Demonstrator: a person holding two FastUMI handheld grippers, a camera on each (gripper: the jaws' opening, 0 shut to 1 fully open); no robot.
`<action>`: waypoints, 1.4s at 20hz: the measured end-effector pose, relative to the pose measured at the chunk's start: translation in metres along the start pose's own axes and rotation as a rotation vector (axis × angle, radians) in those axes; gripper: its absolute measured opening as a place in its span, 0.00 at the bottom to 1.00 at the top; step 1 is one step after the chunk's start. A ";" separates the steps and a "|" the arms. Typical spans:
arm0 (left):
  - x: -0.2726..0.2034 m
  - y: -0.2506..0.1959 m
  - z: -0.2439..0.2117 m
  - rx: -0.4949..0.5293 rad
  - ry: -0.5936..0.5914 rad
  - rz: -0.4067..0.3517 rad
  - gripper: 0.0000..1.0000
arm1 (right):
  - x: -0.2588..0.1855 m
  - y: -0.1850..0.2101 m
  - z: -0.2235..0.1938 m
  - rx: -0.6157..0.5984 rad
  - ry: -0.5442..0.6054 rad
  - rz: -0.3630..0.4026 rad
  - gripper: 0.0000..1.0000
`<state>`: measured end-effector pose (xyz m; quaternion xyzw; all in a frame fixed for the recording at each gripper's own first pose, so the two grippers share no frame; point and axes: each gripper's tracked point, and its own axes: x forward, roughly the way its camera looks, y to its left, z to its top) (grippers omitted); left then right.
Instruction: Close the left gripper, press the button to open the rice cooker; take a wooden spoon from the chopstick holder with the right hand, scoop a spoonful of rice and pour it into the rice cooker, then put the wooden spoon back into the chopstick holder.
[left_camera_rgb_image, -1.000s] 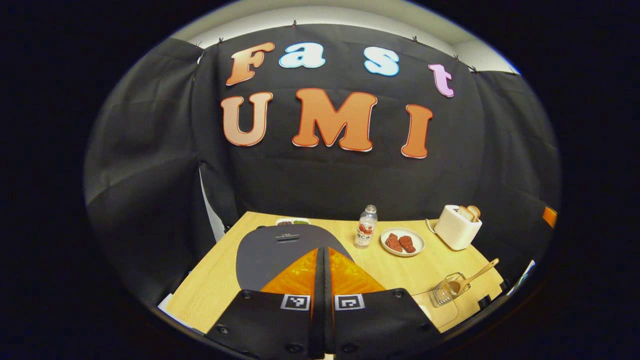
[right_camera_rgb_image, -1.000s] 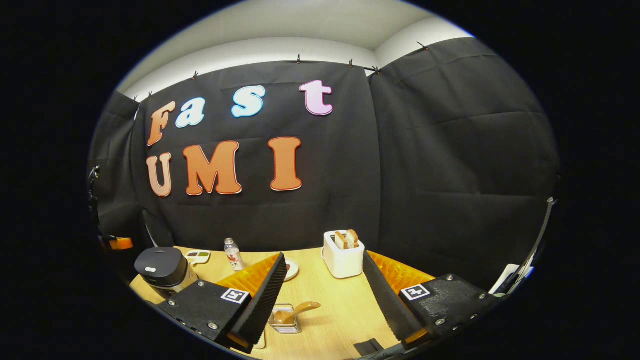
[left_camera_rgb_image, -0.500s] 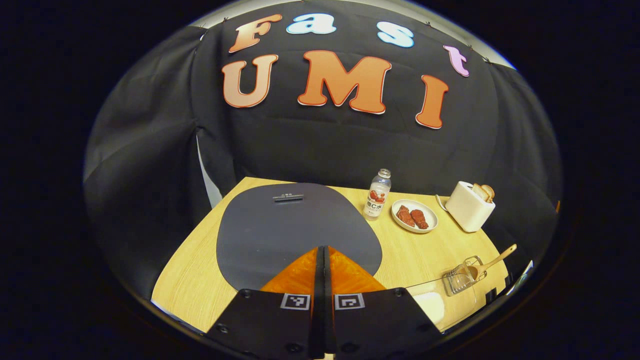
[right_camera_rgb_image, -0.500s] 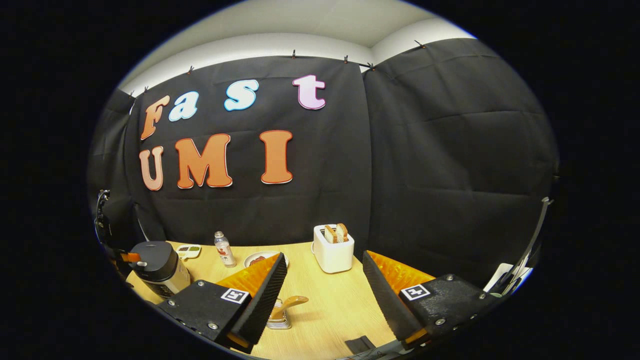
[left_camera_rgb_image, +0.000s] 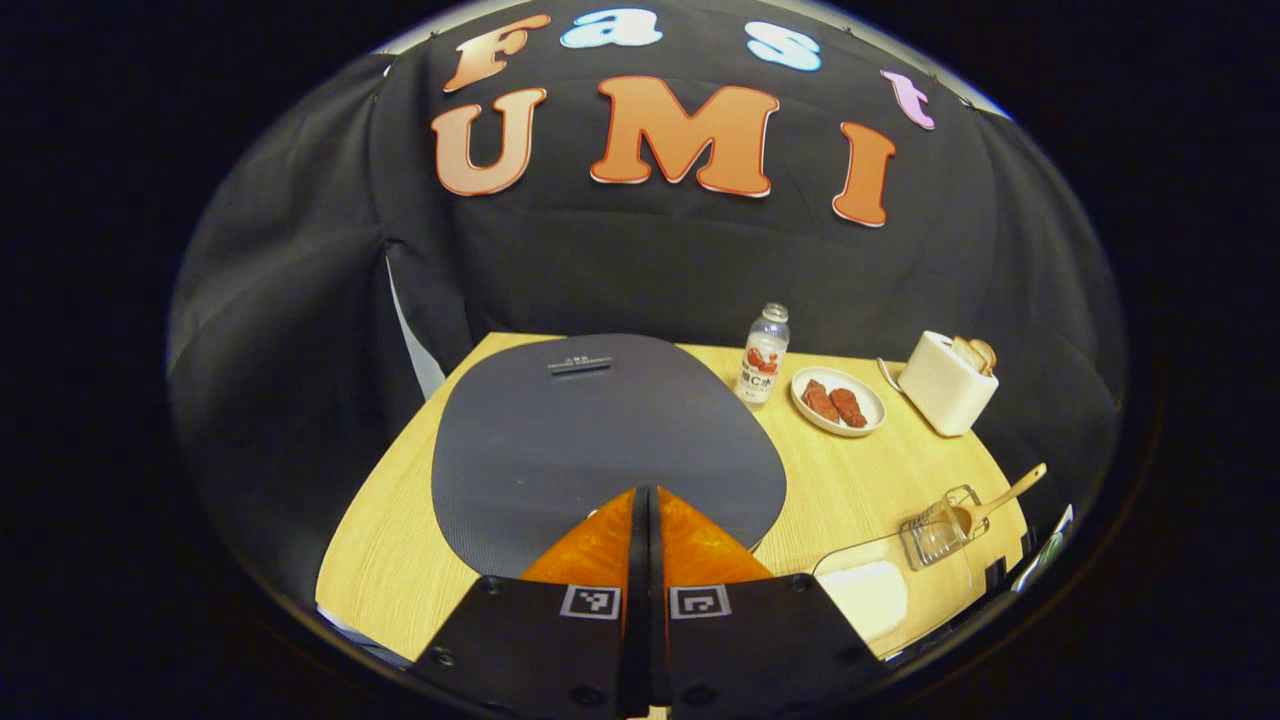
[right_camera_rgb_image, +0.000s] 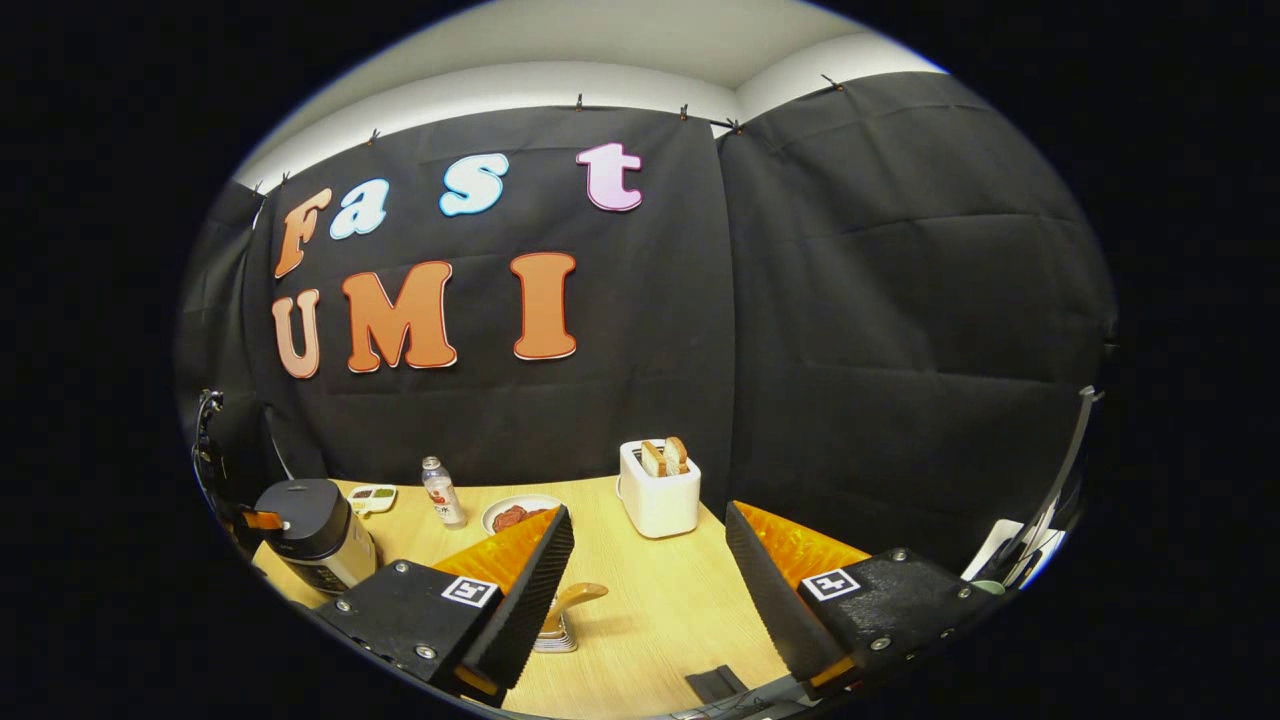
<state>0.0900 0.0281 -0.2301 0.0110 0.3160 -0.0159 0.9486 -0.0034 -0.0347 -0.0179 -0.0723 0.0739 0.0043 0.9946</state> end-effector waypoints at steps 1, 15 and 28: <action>-0.002 -0.001 -0.003 -0.015 0.044 -0.011 0.05 | 0.000 0.001 -0.001 0.001 0.004 0.003 0.95; -0.108 0.007 0.134 -0.061 -0.354 0.048 0.04 | -0.002 0.008 0.000 0.059 -0.011 0.027 0.95; -0.199 0.036 0.155 -0.088 -0.549 0.207 0.20 | 0.034 0.037 -0.050 0.197 0.036 0.127 0.95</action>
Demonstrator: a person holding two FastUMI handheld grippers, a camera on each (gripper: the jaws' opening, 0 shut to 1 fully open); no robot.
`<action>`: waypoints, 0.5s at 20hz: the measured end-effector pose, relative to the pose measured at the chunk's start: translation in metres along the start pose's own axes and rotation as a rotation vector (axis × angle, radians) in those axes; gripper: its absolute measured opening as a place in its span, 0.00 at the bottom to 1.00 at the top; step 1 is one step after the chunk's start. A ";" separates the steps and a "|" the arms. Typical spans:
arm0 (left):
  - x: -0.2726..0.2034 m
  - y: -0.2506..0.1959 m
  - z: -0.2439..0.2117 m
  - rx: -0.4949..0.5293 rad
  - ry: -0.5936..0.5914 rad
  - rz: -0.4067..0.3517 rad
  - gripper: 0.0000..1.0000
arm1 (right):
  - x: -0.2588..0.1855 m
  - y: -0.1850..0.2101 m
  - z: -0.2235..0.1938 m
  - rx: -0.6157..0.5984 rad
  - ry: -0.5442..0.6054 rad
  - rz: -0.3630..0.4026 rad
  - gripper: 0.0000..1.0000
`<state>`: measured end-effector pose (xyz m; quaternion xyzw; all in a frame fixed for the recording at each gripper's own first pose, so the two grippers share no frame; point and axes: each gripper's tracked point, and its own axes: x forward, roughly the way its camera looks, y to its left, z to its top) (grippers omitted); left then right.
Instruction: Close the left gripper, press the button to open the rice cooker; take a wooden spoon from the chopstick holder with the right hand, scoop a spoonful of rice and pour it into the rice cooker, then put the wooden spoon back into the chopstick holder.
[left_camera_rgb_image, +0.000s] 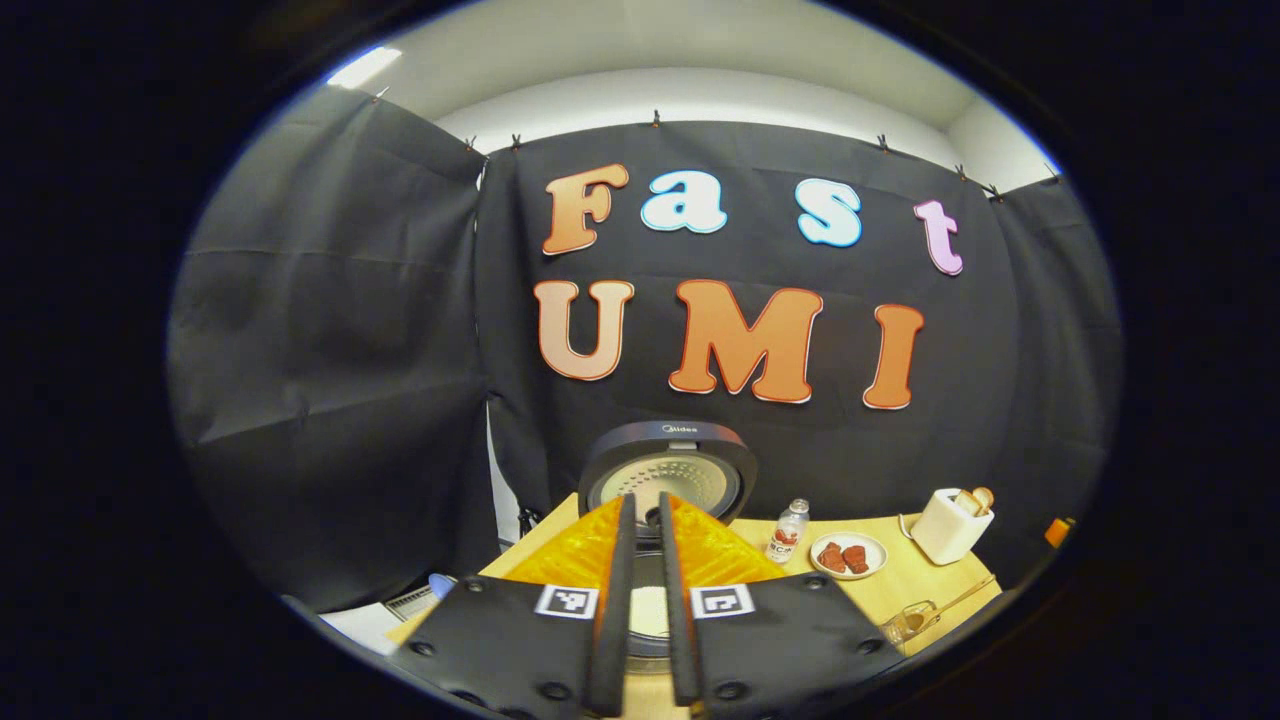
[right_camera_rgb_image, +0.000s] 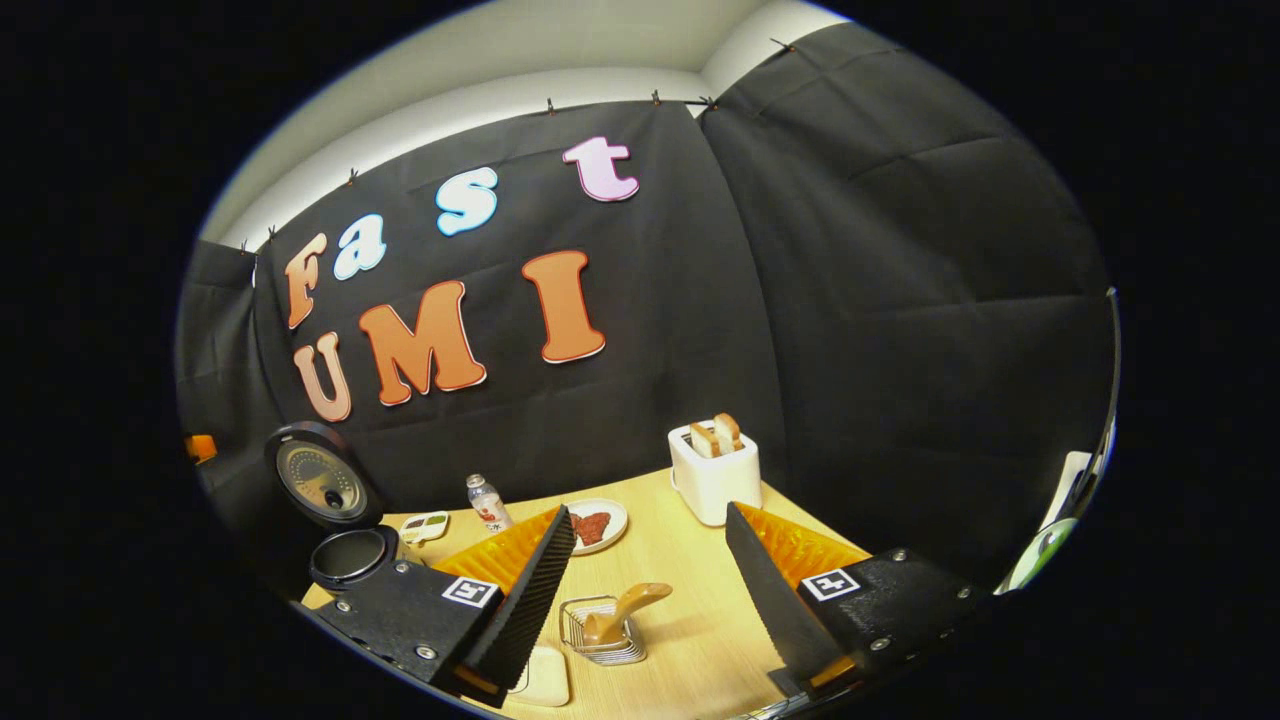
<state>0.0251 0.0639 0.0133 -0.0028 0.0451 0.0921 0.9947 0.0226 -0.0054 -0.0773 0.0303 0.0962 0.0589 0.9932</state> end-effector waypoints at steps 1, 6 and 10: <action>-0.004 -0.001 0.002 -0.010 -0.003 -0.007 0.35 | 0.006 0.000 -0.009 0.007 0.020 0.000 0.95; -0.021 0.016 0.008 -0.020 -0.007 0.014 0.44 | 0.034 -0.003 -0.056 0.026 0.108 0.002 0.95; -0.037 0.030 0.015 0.007 -0.016 0.049 0.68 | 0.053 -0.003 -0.085 0.116 0.168 -0.006 0.95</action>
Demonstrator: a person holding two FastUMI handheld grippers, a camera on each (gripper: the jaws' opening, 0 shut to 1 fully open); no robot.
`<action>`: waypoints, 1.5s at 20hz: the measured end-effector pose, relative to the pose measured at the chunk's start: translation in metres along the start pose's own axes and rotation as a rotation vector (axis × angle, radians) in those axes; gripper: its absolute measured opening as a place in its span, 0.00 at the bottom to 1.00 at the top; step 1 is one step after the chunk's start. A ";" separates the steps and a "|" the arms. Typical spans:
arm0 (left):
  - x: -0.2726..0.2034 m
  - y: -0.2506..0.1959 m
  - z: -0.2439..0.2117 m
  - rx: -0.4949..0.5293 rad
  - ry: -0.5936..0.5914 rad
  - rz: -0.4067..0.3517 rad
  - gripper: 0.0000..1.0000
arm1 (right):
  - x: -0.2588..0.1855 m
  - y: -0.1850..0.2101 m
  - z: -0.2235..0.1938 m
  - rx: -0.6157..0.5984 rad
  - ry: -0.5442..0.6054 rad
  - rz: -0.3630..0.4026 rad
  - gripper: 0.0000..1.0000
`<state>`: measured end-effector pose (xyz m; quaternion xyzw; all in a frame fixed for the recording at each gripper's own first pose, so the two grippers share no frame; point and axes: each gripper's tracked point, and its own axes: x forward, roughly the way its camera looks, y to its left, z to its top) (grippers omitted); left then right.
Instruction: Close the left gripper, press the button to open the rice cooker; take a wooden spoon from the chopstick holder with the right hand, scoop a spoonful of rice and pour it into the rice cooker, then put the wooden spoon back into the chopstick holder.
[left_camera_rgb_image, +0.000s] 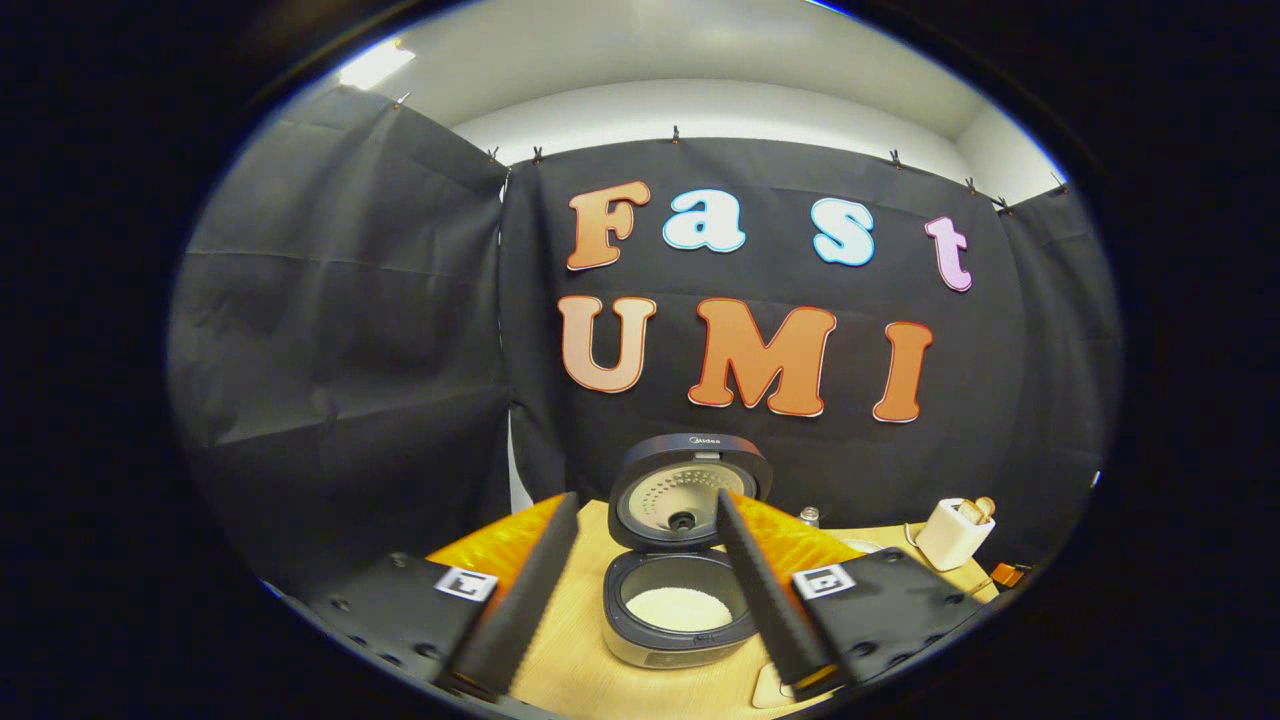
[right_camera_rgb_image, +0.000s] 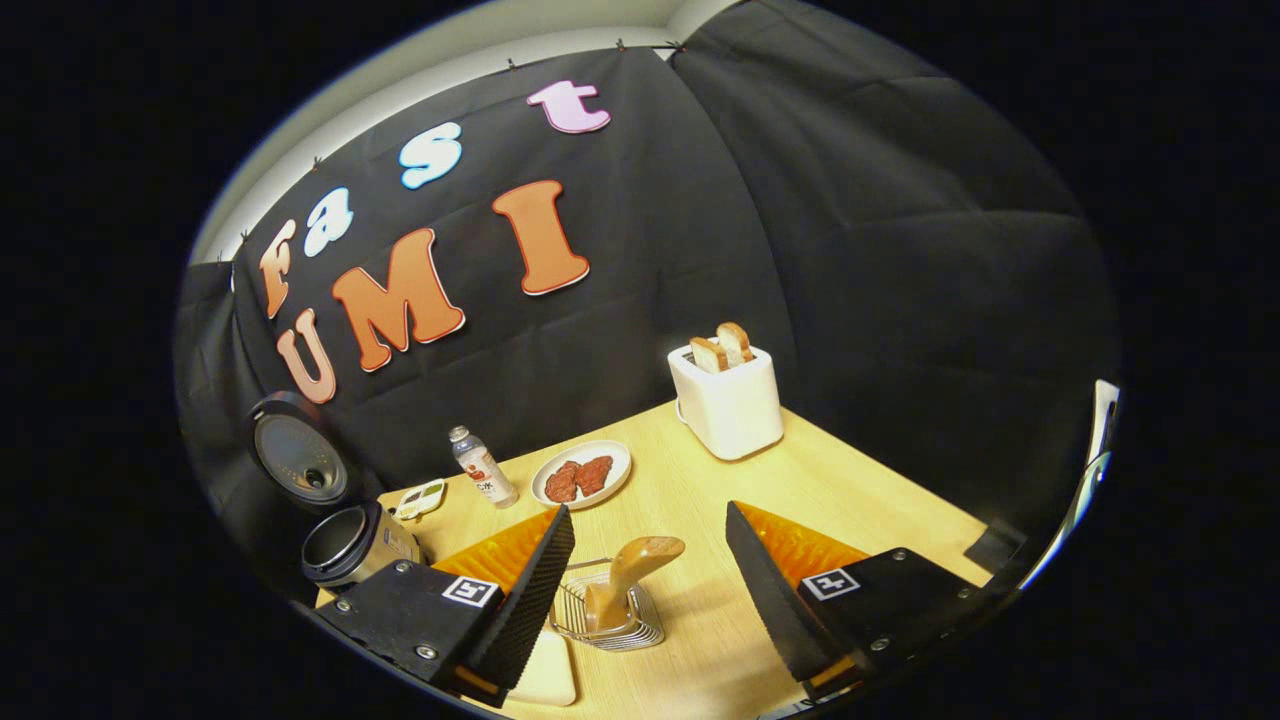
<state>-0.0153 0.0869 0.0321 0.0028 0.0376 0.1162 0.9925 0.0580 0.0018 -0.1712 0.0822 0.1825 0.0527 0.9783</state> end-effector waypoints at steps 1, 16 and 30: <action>0.000 0.005 -0.003 0.000 0.000 0.010 0.78 | 0.004 0.000 -0.005 0.026 0.015 0.003 0.95; 0.000 0.046 -0.003 0.042 0.011 0.075 1.00 | 0.036 0.026 -0.037 0.266 0.124 0.082 0.36; 0.024 0.054 -0.007 0.014 0.016 -0.020 0.99 | -0.005 0.086 0.032 -0.028 -0.057 0.116 0.12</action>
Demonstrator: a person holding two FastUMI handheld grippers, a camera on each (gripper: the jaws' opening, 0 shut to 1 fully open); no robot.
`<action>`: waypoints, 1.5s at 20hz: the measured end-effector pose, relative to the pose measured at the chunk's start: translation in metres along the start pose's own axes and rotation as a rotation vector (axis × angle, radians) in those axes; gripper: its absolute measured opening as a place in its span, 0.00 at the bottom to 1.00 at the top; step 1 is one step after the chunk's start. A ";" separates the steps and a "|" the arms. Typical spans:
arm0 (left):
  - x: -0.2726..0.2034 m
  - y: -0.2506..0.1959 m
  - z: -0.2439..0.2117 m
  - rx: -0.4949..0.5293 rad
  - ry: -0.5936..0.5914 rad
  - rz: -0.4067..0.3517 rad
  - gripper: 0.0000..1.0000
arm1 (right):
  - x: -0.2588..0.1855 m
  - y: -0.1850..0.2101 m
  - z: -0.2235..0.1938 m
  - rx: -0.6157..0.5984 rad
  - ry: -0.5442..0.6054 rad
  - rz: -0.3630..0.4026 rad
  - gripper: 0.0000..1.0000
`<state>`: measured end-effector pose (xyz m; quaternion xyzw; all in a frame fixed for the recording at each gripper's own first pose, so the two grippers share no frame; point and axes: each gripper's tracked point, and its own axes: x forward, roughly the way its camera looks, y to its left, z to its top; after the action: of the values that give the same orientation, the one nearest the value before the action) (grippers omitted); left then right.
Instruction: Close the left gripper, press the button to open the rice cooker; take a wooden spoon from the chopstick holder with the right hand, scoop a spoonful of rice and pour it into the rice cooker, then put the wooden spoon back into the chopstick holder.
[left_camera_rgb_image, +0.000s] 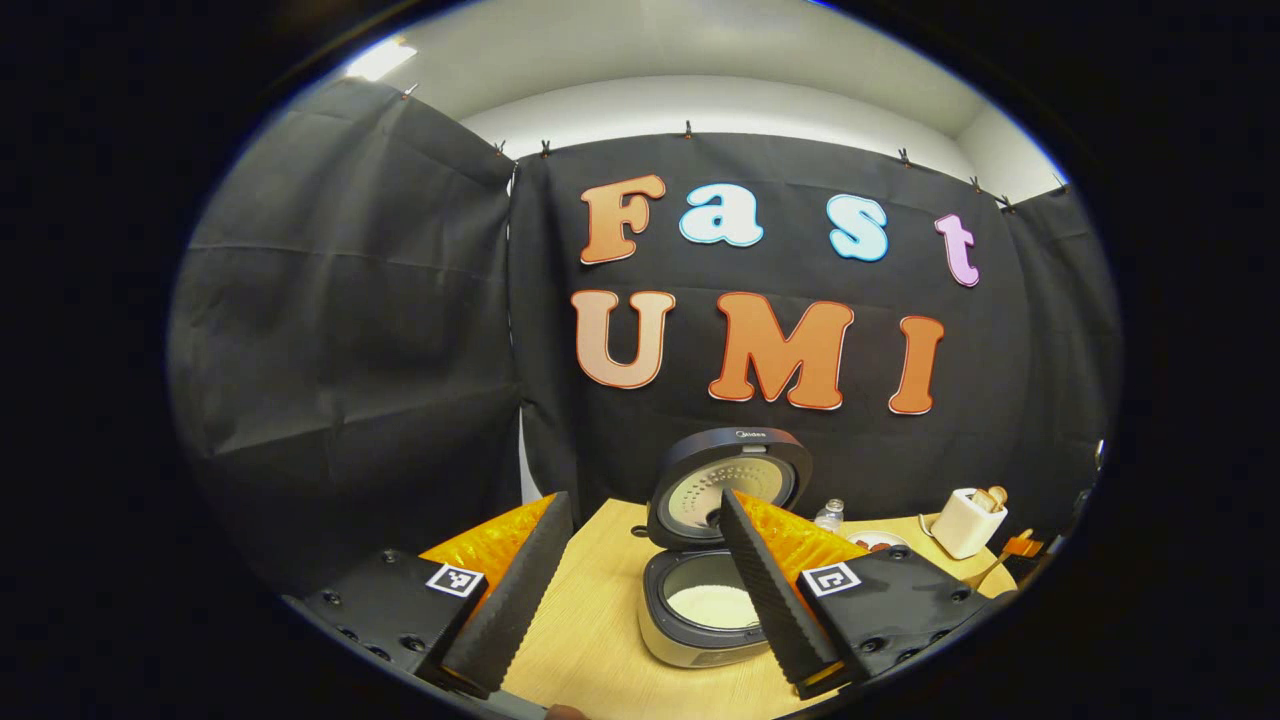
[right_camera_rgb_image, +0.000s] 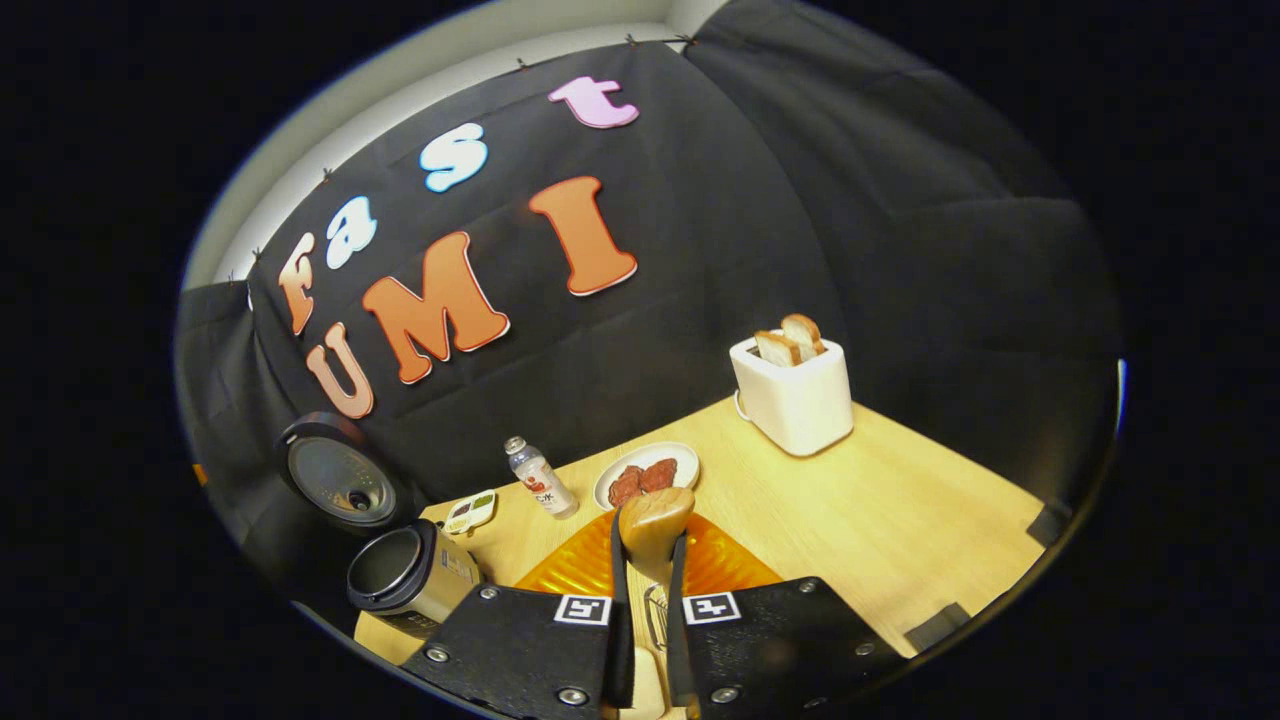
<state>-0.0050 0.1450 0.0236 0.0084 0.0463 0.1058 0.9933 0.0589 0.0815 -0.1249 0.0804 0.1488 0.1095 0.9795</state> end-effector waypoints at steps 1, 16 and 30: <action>0.001 0.001 -0.001 -0.001 0.003 -0.009 0.98 | -0.007 0.009 0.010 -0.014 -0.021 0.010 0.12; 0.016 0.028 0.017 0.060 -0.023 -0.108 1.00 | -0.035 0.120 -0.062 -0.190 0.003 0.122 0.12; 0.024 0.046 -0.004 0.054 0.020 -0.161 1.00 | -0.029 0.103 -0.156 -0.387 0.150 0.001 0.12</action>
<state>0.0081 0.1949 0.0192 0.0305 0.0598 0.0243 0.9975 -0.0359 0.1935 -0.2447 -0.1178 0.1974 0.1420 0.9628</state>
